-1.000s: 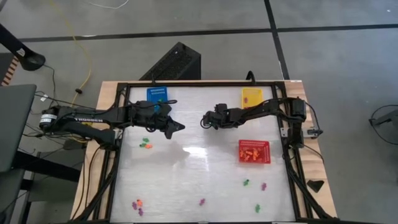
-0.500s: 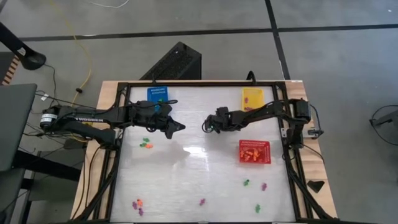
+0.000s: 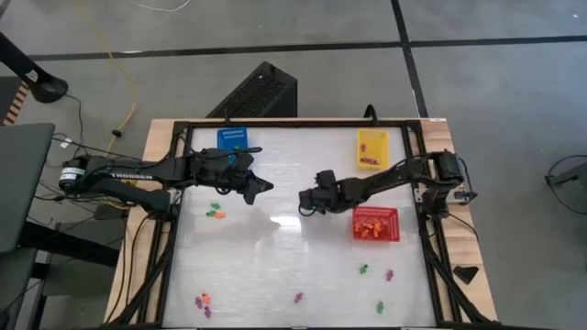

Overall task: Sort Halloween decoration
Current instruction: Put the green skeleton toy into the blue bin

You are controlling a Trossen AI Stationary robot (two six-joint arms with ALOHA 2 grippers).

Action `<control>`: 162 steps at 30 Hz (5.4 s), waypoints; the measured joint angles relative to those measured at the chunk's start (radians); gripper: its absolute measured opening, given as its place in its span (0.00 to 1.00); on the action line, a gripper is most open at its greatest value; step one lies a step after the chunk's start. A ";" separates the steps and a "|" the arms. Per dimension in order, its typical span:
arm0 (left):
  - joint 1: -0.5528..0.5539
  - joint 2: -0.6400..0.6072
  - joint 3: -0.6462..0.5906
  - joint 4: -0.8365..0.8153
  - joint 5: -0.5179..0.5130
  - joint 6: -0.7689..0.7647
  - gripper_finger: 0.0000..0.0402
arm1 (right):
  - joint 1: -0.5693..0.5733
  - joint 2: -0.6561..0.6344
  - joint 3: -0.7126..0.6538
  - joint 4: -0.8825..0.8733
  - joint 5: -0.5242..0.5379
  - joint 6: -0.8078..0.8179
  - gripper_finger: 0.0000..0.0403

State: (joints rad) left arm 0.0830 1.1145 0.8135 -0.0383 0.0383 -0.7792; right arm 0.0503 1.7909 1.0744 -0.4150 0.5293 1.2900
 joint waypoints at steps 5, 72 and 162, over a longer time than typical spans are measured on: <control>0.000 0.000 0.000 0.000 0.000 0.008 0.05 | 0.028 -0.003 0.016 0.005 0.072 -0.001 0.04; 0.138 -0.389 0.000 0.533 0.003 0.111 0.05 | -0.199 0.526 0.959 0.012 -0.406 -0.976 0.65; 0.098 -0.290 0.000 0.592 0.001 0.063 0.05 | -0.331 0.775 1.247 0.073 -0.526 -1.092 0.08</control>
State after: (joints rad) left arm 0.1810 0.8244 0.8139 0.5536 0.0390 -0.7166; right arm -0.2802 2.5660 2.3211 -0.3419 0.0032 0.1979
